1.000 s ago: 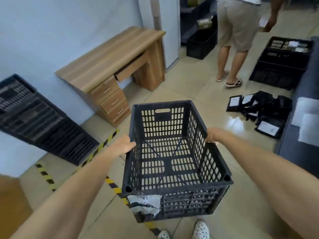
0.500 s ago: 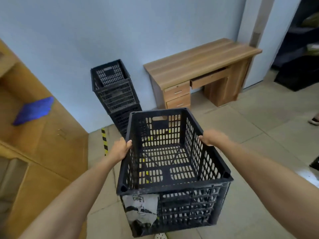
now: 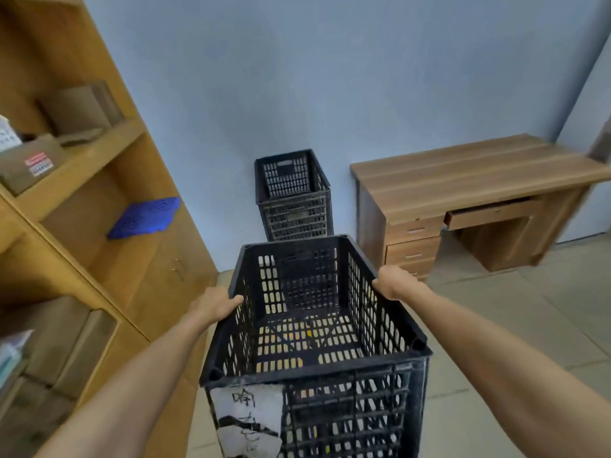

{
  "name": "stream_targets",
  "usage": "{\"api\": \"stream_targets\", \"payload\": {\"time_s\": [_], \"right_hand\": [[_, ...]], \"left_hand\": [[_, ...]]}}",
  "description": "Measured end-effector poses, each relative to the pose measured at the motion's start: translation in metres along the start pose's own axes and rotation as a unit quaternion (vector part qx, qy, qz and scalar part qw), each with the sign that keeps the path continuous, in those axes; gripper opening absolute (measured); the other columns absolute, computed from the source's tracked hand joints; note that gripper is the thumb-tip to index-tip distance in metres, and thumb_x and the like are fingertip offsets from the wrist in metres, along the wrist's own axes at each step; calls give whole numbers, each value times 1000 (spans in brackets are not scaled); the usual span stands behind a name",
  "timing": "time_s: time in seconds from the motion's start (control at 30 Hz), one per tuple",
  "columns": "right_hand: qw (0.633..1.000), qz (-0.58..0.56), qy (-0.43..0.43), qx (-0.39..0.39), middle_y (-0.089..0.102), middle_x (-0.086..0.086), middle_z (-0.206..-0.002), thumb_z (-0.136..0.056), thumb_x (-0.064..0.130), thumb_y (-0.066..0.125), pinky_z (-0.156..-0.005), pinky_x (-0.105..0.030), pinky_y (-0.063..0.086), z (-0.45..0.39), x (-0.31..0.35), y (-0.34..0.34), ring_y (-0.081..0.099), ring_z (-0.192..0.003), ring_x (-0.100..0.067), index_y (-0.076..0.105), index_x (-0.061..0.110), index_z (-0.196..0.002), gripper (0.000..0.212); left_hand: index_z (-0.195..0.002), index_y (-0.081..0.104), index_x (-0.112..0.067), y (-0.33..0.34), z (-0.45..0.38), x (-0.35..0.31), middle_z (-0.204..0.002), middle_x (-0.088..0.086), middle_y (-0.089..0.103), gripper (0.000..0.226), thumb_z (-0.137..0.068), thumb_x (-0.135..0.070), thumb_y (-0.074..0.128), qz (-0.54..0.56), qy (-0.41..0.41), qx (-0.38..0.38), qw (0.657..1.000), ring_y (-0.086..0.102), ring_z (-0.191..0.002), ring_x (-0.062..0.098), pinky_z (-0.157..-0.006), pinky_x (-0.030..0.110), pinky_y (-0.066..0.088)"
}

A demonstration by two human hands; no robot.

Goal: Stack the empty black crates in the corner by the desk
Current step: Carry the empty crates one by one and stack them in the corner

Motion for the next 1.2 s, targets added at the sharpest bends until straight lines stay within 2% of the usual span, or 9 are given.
{"api": "stream_targets", "payload": {"time_s": [0.13, 0.27, 0.4, 0.53, 0.6, 0.7, 0.83, 1.03, 1.2], "right_hand": [[997, -61, -24, -41, 63, -19, -105, -96, 24, 41, -74, -34, 46, -43, 33, -37, 62, -91, -34, 58, 0, -102, 30], [993, -68, -58, -80, 54, -16, -89, -97, 24, 41, -69, -31, 39, -89, 66, -99, 54, -80, -30, 54, 2, -87, 28], [985, -65, -109, -116, 55, -15, -88, -96, 24, 43, -65, -30, 39, -126, 93, -175, 52, -79, -30, 58, 0, -95, 29], [973, -81, -138, -166, 60, -19, -103, -97, 26, 42, -70, -30, 38, -160, 108, -248, 59, -96, -36, 59, -1, -108, 34], [965, -110, -143, -191, 58, -18, -103, -96, 27, 43, -72, -31, 37, -180, 108, -277, 56, -94, -36, 58, -1, -109, 35], [952, -156, -157, -213, 53, -12, -89, -94, 25, 45, -68, -30, 35, -211, 107, -307, 48, -79, -30, 56, 1, -97, 27], [943, -181, -164, -225, 48, -6, -67, -92, 23, 46, -50, -29, 29, -257, 103, -326, 47, -68, -27, 44, 8, -69, 27], [944, -174, -152, -237, 40, -3, -60, -91, 23, 48, -52, -30, 27, -339, 113, -347, 46, -70, -27, 34, 12, -59, 36], [945, -166, -131, -251, 44, -5, -61, -91, 24, 48, -49, -28, 27, -411, 135, -368, 47, -66, -26, 38, 10, -62, 34]], "left_hand": [[-87, 57, -6, -52, -34, 7, -95, 14, 65, 30, -92, -35, 55, 51, -71, -90, 992, 60, -87, 31, -75, 34, 46], [-104, 63, 11, -110, -75, -5, -110, 28, 64, 33, -93, -20, 54, 80, -74, -143, 984, 60, -101, 40, -76, 35, 44], [-111, 61, 1, -180, -100, -18, -121, 23, 60, 39, -91, -31, 55, 37, -97, -204, 974, 57, -110, 39, -81, 36, 43], [-98, 60, -9, -249, -122, -43, -113, 16, 64, 32, -89, -39, 54, 22, -116, -261, 958, 61, -101, 37, -76, 36, 43], [-98, 60, -9, -278, -134, -59, -109, 15, 64, 34, -90, -41, 55, 19, -118, -294, 948, 61, -100, 37, -74, 34, 42], [-91, 58, -9, -303, -154, -80, -96, 13, 60, 34, -90, -42, 55, 29, -117, -326, 938, 58, -89, 36, -72, 36, 41], [-86, 60, -7, -322, -195, -103, -87, 11, 55, 33, -90, -39, 54, 40, -104, -349, 930, 50, -79, 31, -70, 35, 40], [-79, 60, -5, -339, -293, -119, -85, 15, 62, 34, -88, -37, 56, 53, -78, -336, 937, 58, -79, 35, -66, 35, 43], [-67, 52, -8, -351, -388, -120, -78, 16, 64, 34, -88, -34, 55, 73, -37, -325, 942, 60, -74, 35, -62, 33, 42]]}}
Point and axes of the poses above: each hand's wrist, its own z-axis away from the middle knuckle, its own y-axis out of the palm, x = y × z, the point moved 8 cm from there along -z, towards the middle knuckle
